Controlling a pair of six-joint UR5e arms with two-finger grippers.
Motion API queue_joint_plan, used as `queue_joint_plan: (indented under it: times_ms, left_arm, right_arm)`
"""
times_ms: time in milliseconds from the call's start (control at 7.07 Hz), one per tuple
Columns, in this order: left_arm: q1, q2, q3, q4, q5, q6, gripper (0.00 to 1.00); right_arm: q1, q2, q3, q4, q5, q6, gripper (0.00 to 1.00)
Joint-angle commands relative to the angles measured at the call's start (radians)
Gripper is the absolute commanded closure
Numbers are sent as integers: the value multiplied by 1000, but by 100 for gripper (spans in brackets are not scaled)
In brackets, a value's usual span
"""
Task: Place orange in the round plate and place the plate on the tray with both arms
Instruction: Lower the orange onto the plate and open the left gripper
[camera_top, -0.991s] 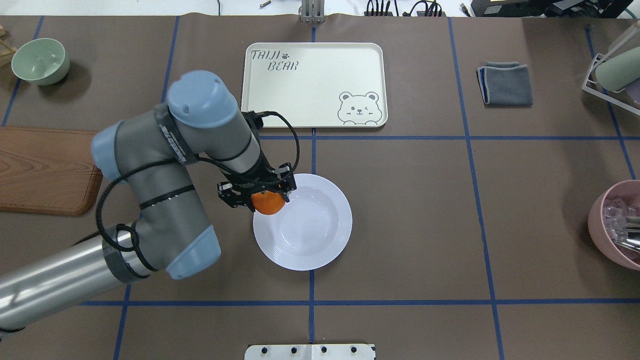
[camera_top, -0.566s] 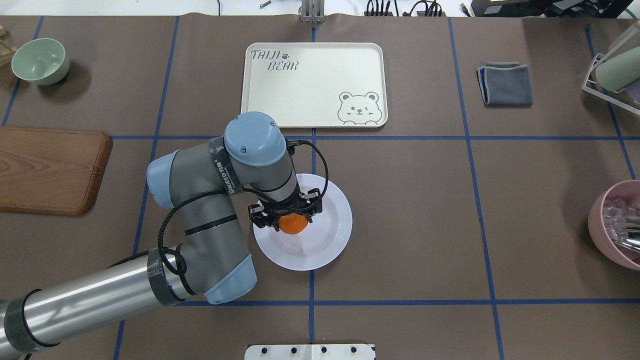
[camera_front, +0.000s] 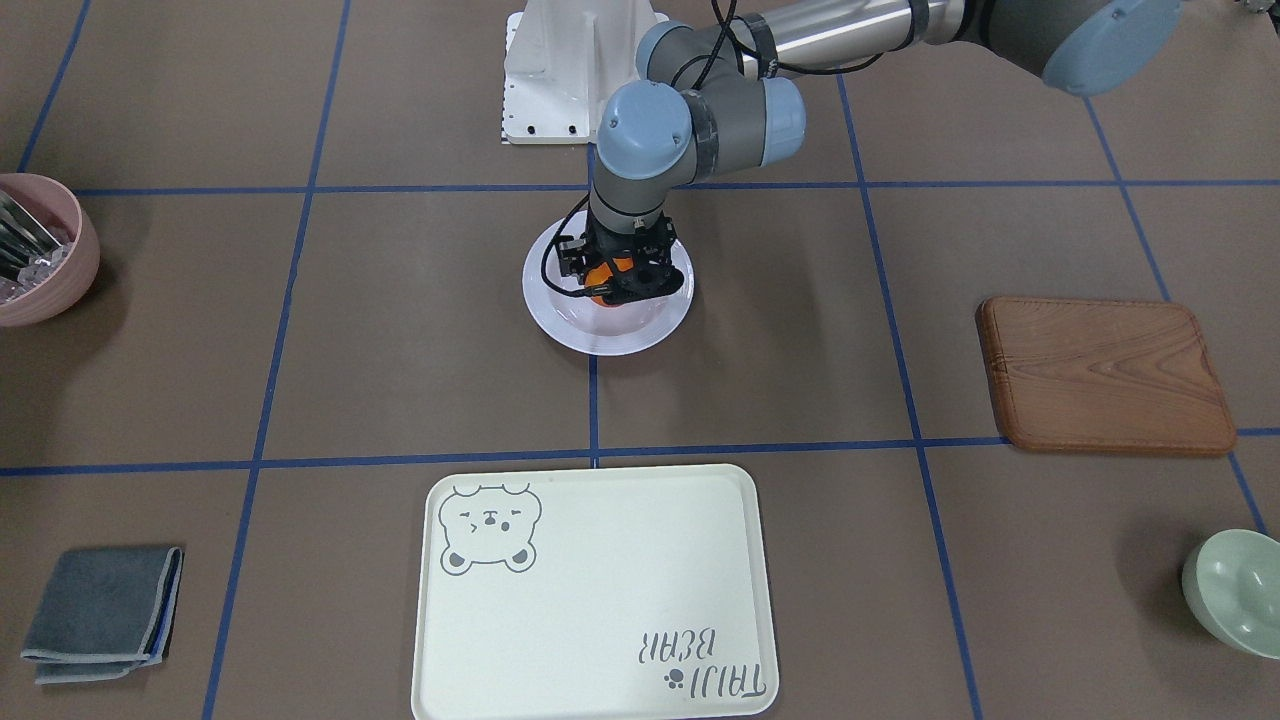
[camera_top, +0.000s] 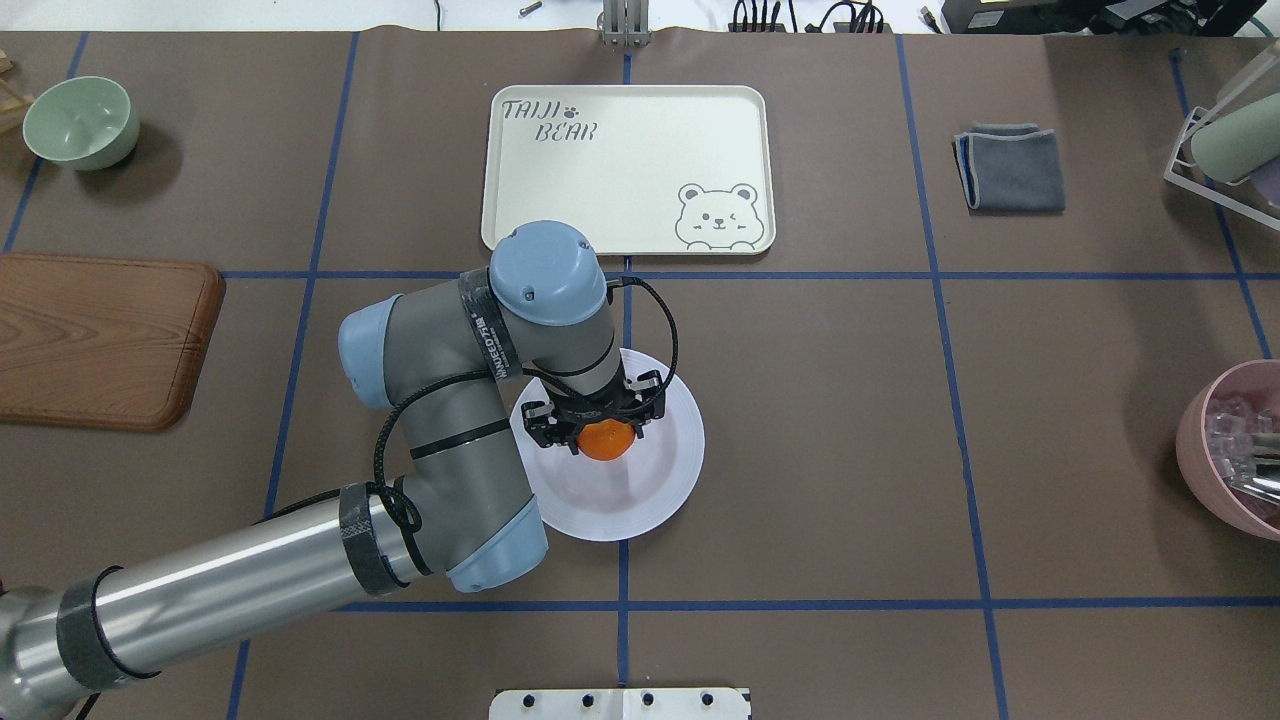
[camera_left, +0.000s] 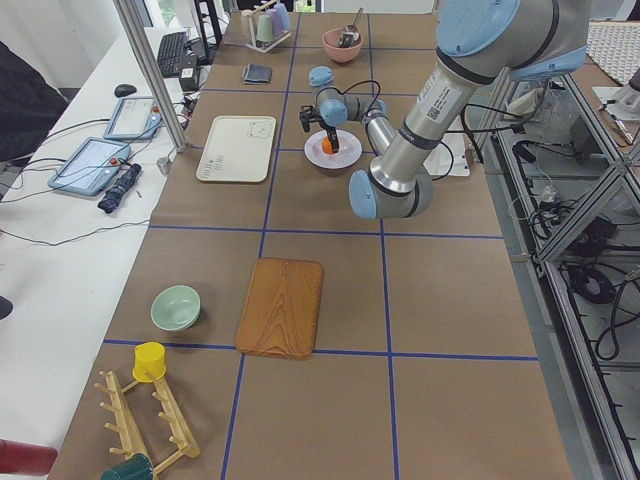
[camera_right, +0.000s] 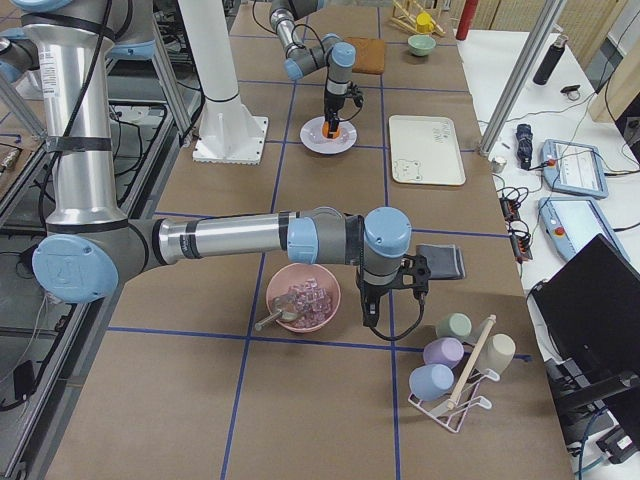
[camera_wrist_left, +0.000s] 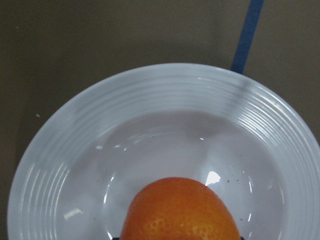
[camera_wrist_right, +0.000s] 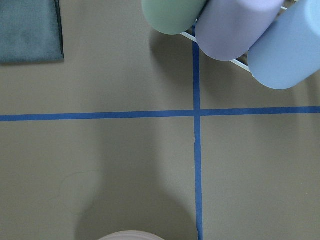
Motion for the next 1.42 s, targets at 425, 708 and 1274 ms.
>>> queue_joint_plan:
  times_ms: [425, 708, 1274]
  left_arm:
    - [0, 23, -4, -1, 40, 3, 2]
    - [-12, 55, -101, 12, 37, 8, 2]
    - [-231, 122, -360, 291, 40, 251, 2]
  right_arm:
    - [0, 0, -2, -4, 1, 2, 0]
    - [-20, 8, 4, 4, 42, 47, 0]
    - [-342, 63, 15, 445, 91, 631, 0]
